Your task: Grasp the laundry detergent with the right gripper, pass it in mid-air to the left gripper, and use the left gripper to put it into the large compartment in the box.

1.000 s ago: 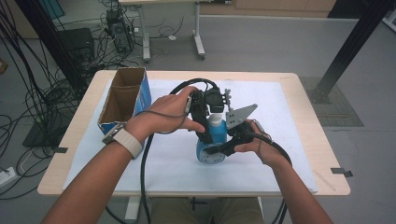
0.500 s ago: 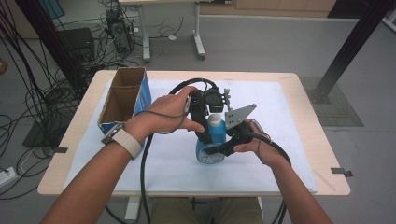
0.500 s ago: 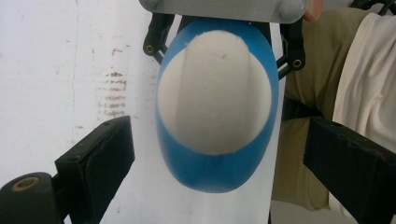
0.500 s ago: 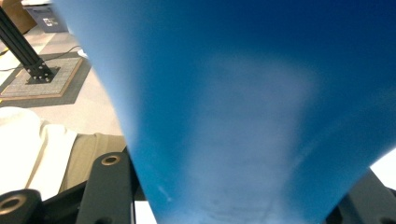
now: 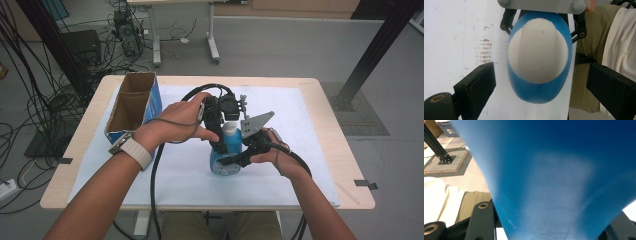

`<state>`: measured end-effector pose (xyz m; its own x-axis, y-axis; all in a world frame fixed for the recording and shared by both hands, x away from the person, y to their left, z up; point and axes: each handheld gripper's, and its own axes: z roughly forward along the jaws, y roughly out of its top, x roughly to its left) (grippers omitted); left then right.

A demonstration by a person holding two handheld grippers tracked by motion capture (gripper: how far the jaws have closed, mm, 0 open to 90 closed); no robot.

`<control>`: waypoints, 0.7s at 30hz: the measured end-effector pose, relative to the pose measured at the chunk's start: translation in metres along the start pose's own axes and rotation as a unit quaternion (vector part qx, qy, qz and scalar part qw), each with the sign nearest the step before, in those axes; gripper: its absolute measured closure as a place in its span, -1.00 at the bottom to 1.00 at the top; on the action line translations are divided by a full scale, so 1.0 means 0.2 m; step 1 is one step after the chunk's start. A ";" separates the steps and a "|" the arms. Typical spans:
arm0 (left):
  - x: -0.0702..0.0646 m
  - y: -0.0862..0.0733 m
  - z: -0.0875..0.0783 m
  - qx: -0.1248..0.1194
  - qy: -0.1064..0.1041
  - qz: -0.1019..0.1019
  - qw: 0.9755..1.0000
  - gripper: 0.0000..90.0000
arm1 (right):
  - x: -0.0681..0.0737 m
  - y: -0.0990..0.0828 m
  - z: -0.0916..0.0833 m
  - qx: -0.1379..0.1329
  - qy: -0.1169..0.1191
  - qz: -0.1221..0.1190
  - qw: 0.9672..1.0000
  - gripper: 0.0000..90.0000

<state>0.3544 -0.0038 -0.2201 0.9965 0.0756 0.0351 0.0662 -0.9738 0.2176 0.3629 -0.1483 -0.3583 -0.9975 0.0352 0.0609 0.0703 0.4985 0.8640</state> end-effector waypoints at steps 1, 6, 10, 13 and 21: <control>0.00 0.00 0.00 0.000 0.000 0.000 1.000 -0.79 | 0.00 0.00 0.00 0.001 0.000 0.000 1.000 -0.04; 0.00 0.00 0.00 0.000 0.000 0.002 1.000 -0.79 | 0.00 0.00 0.00 0.001 0.001 0.000 1.000 -0.05; 0.00 0.00 0.00 0.000 0.000 0.002 1.000 -0.79 | 0.00 0.00 0.00 0.000 0.002 0.000 1.000 -0.04; 0.00 0.00 0.00 0.000 0.000 0.002 1.000 -0.79 | 0.00 0.00 0.01 0.001 0.002 0.000 1.000 -0.05; 0.00 0.00 0.00 0.001 0.001 0.002 1.000 -0.79 | 0.00 0.00 0.01 0.001 0.002 0.000 1.000 -0.05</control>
<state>0.3541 -0.0040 -0.2202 0.9967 0.0724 0.0370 0.0628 -0.9743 0.2162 0.3634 -0.1473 -0.3590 -0.9975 0.0318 0.0629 0.0704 0.4997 0.8633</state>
